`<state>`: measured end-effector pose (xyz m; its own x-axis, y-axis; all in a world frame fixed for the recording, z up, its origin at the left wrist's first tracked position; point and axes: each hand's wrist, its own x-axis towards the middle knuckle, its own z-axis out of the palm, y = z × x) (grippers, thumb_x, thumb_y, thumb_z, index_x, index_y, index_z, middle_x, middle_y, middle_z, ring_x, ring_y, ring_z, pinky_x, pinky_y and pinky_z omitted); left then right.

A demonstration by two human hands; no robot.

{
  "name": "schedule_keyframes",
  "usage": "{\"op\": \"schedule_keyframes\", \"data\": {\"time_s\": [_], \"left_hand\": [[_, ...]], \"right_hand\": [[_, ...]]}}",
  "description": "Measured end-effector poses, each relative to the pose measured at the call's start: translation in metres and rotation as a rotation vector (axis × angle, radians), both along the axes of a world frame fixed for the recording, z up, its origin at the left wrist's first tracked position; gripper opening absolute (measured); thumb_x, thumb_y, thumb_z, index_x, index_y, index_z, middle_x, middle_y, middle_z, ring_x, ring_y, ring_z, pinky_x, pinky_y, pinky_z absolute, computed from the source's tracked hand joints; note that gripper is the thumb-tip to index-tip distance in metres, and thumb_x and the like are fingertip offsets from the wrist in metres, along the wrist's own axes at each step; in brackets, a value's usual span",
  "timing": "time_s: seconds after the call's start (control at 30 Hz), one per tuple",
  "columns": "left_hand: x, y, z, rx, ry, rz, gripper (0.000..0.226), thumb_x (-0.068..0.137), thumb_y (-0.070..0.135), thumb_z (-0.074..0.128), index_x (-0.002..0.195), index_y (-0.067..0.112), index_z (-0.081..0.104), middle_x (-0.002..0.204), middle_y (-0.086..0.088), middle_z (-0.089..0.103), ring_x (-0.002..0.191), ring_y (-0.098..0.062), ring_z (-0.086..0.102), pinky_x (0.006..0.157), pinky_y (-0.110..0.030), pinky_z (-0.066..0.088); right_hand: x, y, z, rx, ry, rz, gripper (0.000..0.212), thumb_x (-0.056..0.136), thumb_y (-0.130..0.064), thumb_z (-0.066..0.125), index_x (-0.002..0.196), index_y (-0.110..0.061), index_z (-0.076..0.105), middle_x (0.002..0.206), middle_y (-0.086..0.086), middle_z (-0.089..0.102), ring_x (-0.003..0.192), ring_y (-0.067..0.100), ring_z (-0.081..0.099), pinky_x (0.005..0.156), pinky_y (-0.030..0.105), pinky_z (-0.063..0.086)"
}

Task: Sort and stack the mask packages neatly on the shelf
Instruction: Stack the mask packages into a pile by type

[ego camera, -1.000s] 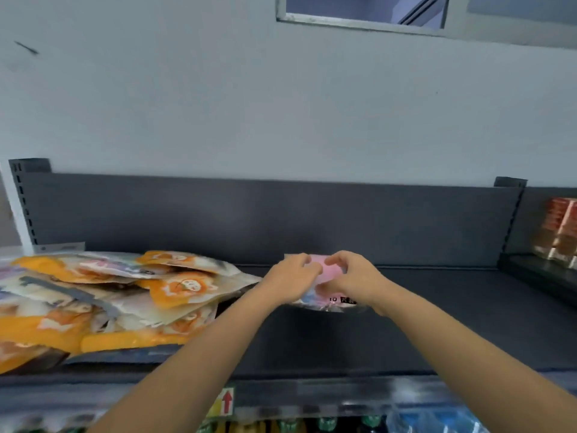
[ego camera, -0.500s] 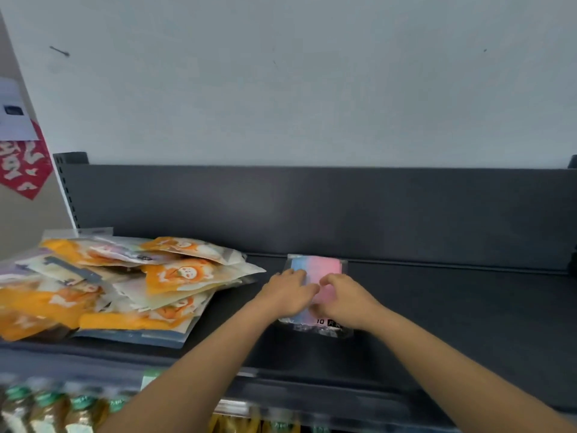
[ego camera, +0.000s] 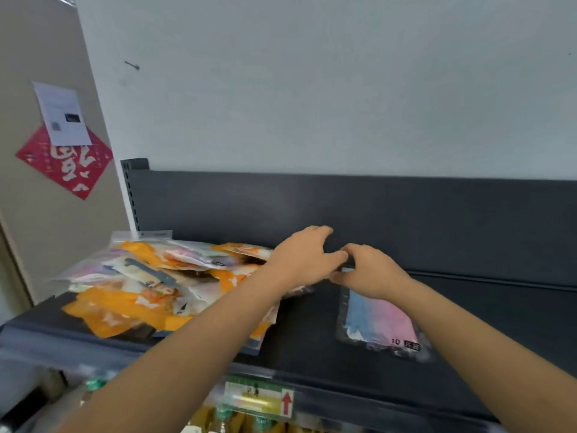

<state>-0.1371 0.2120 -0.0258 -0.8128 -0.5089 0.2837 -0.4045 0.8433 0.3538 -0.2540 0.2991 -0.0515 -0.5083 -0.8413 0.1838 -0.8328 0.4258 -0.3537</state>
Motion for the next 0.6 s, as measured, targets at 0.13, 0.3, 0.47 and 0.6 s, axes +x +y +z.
{"op": "schedule_keyframes", "data": {"time_s": [0.13, 0.3, 0.47, 0.6], "left_hand": [[0.039, -0.040, 0.016, -0.044, 0.017, 0.083, 0.066, 0.091, 0.050, 0.052, 0.148, 0.023, 0.033, 0.152, 0.000, 0.038, 0.133, -0.021, 0.043, 0.105, -0.040, 0.040], [0.074, -0.103, 0.023, 0.029, -0.140, 0.227, 0.070, 0.089, 0.045, 0.057, 0.148, 0.018, 0.032, 0.147, -0.004, 0.045, 0.128, -0.026, 0.047, 0.100, -0.039, 0.043], [0.082, -0.136, 0.019, 0.066, -0.271, 0.185, 0.074, 0.081, 0.047, 0.065, 0.145, 0.021, 0.039, 0.144, -0.003, 0.048, 0.125, -0.026, 0.051, 0.101, -0.041, 0.044], [0.082, -0.146, 0.015, 0.071, -0.250, 0.135, 0.075, 0.079, 0.052, 0.066, 0.143, 0.020, 0.042, 0.143, -0.003, 0.049, 0.125, -0.025, 0.051, 0.102, -0.041, 0.044]], "right_hand": [[0.024, -0.037, 0.010, -0.071, -0.097, -0.057, 0.050, 0.088, -0.041, 0.057, 0.130, -0.016, 0.052, 0.130, 0.002, 0.058, 0.116, 0.022, 0.055, 0.091, 0.033, 0.046], [0.047, -0.073, 0.003, -0.036, -0.235, -0.096, 0.058, 0.086, -0.044, 0.061, 0.132, -0.010, 0.050, 0.134, 0.005, 0.055, 0.120, 0.024, 0.053, 0.097, 0.034, 0.045], [0.053, -0.092, -0.006, 0.035, -0.155, -0.041, 0.063, 0.084, -0.027, 0.065, 0.142, -0.020, 0.041, 0.145, -0.002, 0.046, 0.128, 0.019, 0.048, 0.101, 0.030, 0.044], [0.061, -0.104, -0.012, 0.126, 0.110, -0.065, 0.044, 0.088, -0.018, 0.054, 0.130, -0.029, 0.054, 0.125, -0.002, 0.060, 0.109, 0.022, 0.060, 0.083, 0.031, 0.050]]}}
